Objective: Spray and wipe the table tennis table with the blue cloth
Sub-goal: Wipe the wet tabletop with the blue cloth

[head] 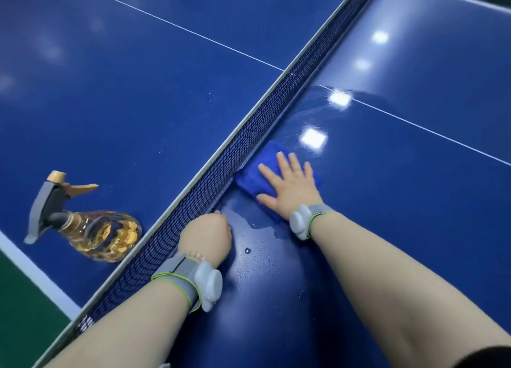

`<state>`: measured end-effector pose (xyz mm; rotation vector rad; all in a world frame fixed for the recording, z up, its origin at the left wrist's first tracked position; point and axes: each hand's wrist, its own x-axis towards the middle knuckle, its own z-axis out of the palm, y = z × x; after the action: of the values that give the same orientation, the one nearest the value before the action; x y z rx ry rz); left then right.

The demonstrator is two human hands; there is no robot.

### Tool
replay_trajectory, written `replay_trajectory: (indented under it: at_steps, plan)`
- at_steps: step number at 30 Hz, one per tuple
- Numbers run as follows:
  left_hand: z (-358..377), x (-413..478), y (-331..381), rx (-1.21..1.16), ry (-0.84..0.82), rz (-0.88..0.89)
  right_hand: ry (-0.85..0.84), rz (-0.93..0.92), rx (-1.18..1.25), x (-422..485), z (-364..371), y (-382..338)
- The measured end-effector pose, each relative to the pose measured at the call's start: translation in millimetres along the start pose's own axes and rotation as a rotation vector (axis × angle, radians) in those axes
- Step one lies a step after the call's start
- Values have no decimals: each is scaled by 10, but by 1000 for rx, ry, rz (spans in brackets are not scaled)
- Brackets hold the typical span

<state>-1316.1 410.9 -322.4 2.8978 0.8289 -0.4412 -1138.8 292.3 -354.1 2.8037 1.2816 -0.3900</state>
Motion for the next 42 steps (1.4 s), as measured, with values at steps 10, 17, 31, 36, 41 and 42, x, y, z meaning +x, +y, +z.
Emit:
replay_trajectory:
  at_steps: [10, 17, 31, 36, 41, 42]
  plan:
    - [121, -529, -97, 1, -18, -59, 34, 537, 130, -248, 58, 196]
    - [162, -792, -222, 46, -114, -21, 32, 169, 50, -491, 187, -691]
    - [183, -867, -499, 29, -242, 174, 41, 339, 122, -929, 324, -845]
    - [190, -945, -545, 20, -213, 224, 90, 718, 194, -1369, 407, -328]
    - [136, -999, -630, 92, -235, 306, 65, 1000, 280, -1500, 403, -319]
    - [128, -1017, -693, 111, -243, 320, 63, 1011, 285, -1466, 399, -433]
